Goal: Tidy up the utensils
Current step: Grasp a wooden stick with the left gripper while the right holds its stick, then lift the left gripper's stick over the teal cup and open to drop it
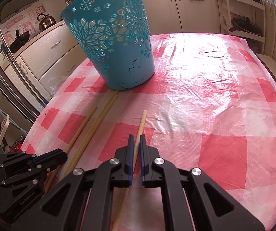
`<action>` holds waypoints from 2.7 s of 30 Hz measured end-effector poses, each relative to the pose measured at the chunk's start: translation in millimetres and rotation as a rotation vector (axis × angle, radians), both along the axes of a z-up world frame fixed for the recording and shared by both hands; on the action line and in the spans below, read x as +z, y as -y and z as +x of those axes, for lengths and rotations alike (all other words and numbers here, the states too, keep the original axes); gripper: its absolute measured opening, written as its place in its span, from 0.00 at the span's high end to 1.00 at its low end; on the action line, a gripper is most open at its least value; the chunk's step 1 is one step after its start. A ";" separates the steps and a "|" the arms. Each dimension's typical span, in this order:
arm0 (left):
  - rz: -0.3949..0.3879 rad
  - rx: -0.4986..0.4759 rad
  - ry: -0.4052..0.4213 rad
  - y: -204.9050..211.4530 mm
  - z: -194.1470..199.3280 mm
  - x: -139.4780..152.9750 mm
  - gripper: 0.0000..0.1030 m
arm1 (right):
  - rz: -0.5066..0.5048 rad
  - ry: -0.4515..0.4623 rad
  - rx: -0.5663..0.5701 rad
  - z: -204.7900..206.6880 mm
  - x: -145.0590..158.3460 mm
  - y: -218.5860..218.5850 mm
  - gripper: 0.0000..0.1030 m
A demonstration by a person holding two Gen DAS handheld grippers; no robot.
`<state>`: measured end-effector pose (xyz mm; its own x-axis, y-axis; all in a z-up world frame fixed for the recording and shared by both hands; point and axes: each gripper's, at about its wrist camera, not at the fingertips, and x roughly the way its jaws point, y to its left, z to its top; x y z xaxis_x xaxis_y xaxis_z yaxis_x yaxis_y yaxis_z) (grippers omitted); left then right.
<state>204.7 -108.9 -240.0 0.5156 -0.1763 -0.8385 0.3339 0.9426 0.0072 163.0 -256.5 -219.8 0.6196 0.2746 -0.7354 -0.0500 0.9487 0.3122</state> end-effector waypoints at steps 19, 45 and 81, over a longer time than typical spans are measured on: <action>0.005 0.027 0.002 15.8 54.8 -2.8 0.95 | -0.004 0.004 0.009 0.2 0.8 -0.5 0.91; -0.376 0.080 0.354 -38.9 40.4 170.1 0.95 | -0.041 0.026 0.027 -3.1 1.3 -13.2 0.81; -0.525 0.251 0.600 21.9 183.3 186.7 0.95 | 0.059 0.025 0.065 -1.9 1.4 -5.4 0.65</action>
<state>388.0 -130.9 -53.3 0.9243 -0.2879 -0.2505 0.1930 0.9190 -0.3438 161.2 -251.1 -218.4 0.6168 0.3571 -0.7015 -0.1192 0.9233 0.3652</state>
